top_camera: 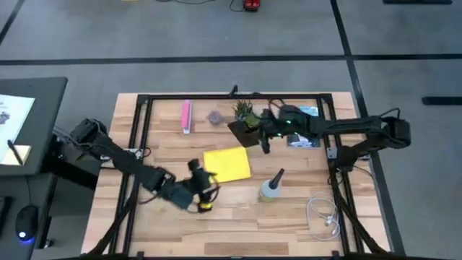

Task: Apply microfiber cloth
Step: Spray the back of the cellphone with the spray bottle

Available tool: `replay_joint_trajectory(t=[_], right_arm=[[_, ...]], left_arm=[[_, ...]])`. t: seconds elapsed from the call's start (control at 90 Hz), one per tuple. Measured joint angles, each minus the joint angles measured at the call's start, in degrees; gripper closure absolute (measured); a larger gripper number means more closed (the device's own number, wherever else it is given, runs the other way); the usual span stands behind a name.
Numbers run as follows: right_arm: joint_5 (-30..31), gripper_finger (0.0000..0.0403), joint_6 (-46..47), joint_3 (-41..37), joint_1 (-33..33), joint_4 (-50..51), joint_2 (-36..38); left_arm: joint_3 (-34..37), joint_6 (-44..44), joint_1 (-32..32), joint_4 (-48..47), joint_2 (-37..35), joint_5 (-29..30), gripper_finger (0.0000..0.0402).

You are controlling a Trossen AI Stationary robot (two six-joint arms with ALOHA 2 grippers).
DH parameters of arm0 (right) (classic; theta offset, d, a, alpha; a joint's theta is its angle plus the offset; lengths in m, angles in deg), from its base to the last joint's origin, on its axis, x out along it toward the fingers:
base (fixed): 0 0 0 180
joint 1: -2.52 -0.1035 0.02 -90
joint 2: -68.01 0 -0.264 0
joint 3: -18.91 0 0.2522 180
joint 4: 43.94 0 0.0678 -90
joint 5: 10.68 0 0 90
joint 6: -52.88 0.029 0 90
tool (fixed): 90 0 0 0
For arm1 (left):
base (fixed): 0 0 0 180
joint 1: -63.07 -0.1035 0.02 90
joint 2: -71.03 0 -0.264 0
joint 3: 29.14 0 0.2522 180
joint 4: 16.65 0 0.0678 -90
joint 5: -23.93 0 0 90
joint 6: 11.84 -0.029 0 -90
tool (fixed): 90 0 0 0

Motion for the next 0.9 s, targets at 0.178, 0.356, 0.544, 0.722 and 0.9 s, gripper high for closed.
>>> replay_joint_trajectory(t=[0.178,0.356,0.544,0.722,0.9], right_arm=[[-2.17,0.0389,2.54,-7.91,-0.2,-21.01,-3.09],[-3.5,0.0389,4.84,-10.51,-3.42,-41.04,-15.31],[-4.04,0.0389,7.69,-8.23,-3.7,-54.55,-27.04],[-4.13,0.0389,11.76,-7.61,-1.75,-65.49,-32.12],[-3.69,0.0389,14.26,-6.5,-1.34,-67.09,-35.13]], left_arm=[[1.53,-7.03,-8.19,2.18,-1.08,-4.87,0.0201],[10.61,-14.21,-13.94,16.83,-5.91,-9.96,0.0217],[28.3,-9.07,-21.92,40.14,-13.03,-23.01,0.023],[39.66,-7.65,-24.45,60.71,-12.63,-24.82,0.0231],[40.75,-11.24,-25.01,61.56,-7.95,-24.9,0.0231]])
